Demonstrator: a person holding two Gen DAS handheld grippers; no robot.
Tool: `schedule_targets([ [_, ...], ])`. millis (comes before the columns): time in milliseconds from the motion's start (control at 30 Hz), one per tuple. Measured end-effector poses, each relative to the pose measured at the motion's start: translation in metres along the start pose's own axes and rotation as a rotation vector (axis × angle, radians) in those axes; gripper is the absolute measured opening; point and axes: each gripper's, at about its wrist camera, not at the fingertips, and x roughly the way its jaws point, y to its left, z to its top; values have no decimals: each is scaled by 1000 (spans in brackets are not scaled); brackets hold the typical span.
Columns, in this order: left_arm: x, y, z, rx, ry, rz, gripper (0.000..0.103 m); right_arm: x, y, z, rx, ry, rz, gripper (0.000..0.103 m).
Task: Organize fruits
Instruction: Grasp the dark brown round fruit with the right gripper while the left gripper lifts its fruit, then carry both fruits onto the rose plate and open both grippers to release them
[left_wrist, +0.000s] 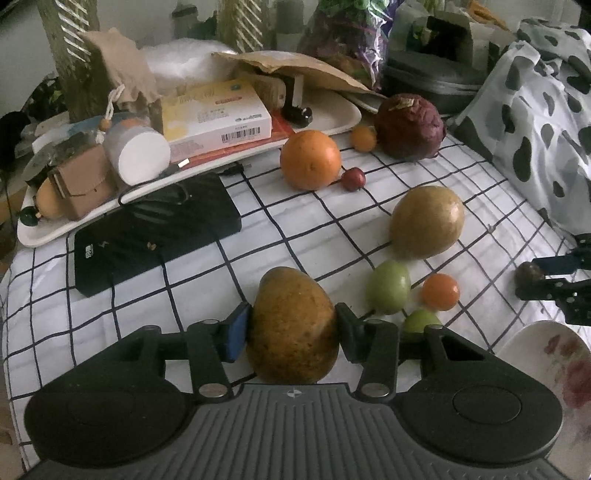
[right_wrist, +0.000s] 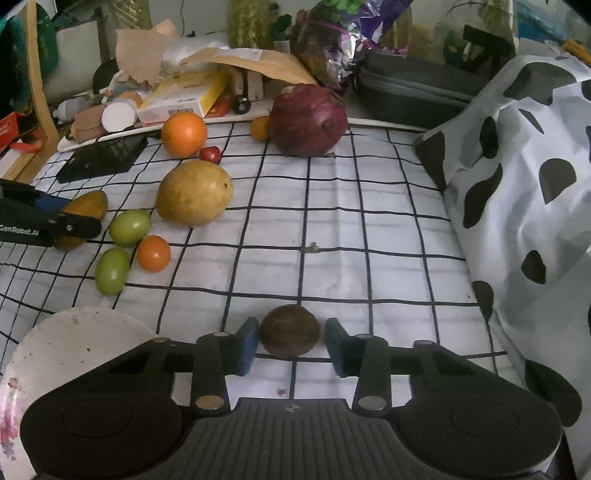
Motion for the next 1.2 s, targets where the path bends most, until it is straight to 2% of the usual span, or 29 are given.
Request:
schedule_targets([
  [67, -3, 0, 0, 2, -10, 1, 47, 0, -2, 0, 11, -4, 5, 33],
  [333, -33, -11, -1, 11, -87, -23, 46, -13, 2, 2, -2, -54, -13, 33],
  [600, -64, -34, -18, 25, -148, -68, 46, -40, 1, -3, 29, -122, 30, 33],
  [1200, -82, -100, -76, 103, -116, -137, 46, -75, 19, -39, 34, -125, 112, 33],
])
